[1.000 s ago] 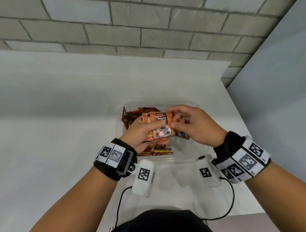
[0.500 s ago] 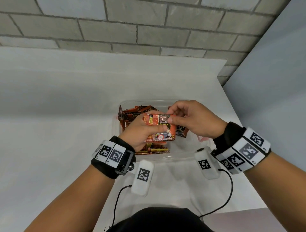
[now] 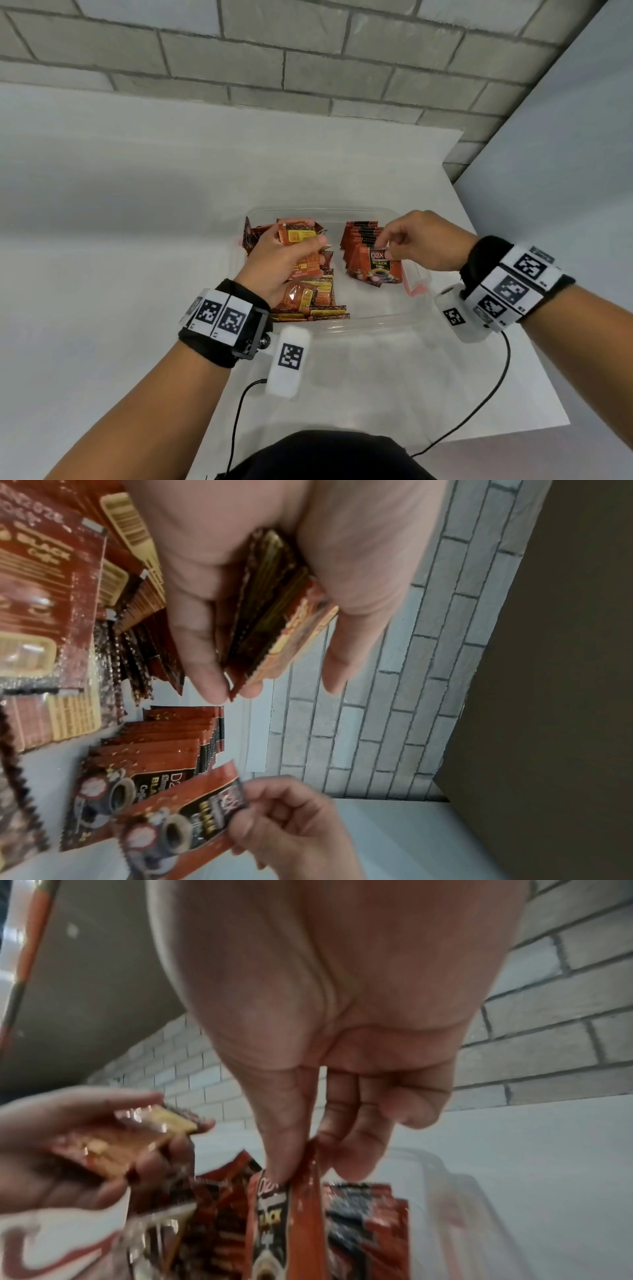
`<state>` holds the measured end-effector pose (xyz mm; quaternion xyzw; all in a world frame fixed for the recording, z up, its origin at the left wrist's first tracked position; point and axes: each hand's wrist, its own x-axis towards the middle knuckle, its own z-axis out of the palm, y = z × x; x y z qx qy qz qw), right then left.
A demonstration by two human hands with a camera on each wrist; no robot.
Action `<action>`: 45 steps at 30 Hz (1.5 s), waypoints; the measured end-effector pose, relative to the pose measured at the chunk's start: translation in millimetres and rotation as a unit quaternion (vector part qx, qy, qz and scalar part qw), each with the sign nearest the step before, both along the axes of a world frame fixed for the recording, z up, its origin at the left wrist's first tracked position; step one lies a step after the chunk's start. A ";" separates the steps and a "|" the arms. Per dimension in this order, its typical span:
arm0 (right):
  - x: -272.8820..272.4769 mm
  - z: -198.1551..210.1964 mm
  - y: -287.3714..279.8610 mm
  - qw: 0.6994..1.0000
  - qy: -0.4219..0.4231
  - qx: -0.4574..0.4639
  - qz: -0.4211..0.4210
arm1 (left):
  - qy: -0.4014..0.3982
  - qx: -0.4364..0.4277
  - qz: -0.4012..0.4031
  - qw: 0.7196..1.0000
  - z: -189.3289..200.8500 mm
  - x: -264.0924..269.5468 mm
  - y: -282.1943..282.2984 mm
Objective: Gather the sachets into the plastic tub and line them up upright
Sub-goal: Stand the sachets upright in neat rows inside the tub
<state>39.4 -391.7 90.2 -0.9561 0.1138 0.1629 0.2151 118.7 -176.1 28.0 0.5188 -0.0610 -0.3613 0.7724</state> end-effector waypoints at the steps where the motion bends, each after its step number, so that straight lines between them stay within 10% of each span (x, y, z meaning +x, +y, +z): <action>1: 1.7 -4.2 -1.2 0.999 0.028 -0.024 0.007 | 0.000 0.000 -0.002 1.000 -0.7 0.2 0.3; 21: 29.6 -36.7 16.9 0.928 0.147 -0.306 0.152 | -0.003 0.002 -0.007 1.000 -0.3 2.3 8.3; 45: 24.7 -28.5 9.9 0.957 0.062 -0.264 0.107 | 0.077 -0.027 -0.007 0.997 4.3 0.2 6.4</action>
